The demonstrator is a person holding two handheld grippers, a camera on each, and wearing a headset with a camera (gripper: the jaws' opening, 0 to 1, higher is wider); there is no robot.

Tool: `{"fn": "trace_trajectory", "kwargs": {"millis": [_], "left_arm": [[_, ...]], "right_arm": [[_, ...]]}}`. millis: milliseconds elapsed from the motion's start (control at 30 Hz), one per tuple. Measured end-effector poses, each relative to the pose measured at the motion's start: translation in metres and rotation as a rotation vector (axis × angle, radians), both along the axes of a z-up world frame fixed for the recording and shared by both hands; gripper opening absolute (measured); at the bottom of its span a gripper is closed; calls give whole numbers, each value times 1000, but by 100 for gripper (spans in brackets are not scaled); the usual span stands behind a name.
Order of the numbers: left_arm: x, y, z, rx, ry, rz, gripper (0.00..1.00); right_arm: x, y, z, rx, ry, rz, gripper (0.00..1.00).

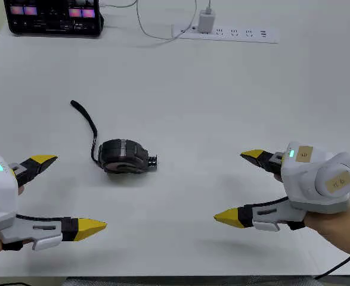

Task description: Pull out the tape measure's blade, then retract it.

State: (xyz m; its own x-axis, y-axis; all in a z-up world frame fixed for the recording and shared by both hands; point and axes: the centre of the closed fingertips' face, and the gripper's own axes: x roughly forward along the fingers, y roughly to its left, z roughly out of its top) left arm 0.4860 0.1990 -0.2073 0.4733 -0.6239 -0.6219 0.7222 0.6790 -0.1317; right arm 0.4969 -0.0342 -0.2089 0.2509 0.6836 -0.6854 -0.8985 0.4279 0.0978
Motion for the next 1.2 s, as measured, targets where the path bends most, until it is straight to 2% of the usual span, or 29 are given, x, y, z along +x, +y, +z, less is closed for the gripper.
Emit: {"fn": "trace_trajectory", "kwargs": {"millis": [433,733,1200], "left_arm": [[1,1,1,-3,-2,7,99],[2,2,1,-10,1,10,99],[5,2,0,-8,6,-2,98]], "right_arm": [[7,0,4,20,-26,-15,83],[6,0,4,24,-18,-12,79],[11,2,3,21,-23,-11,80]]}}
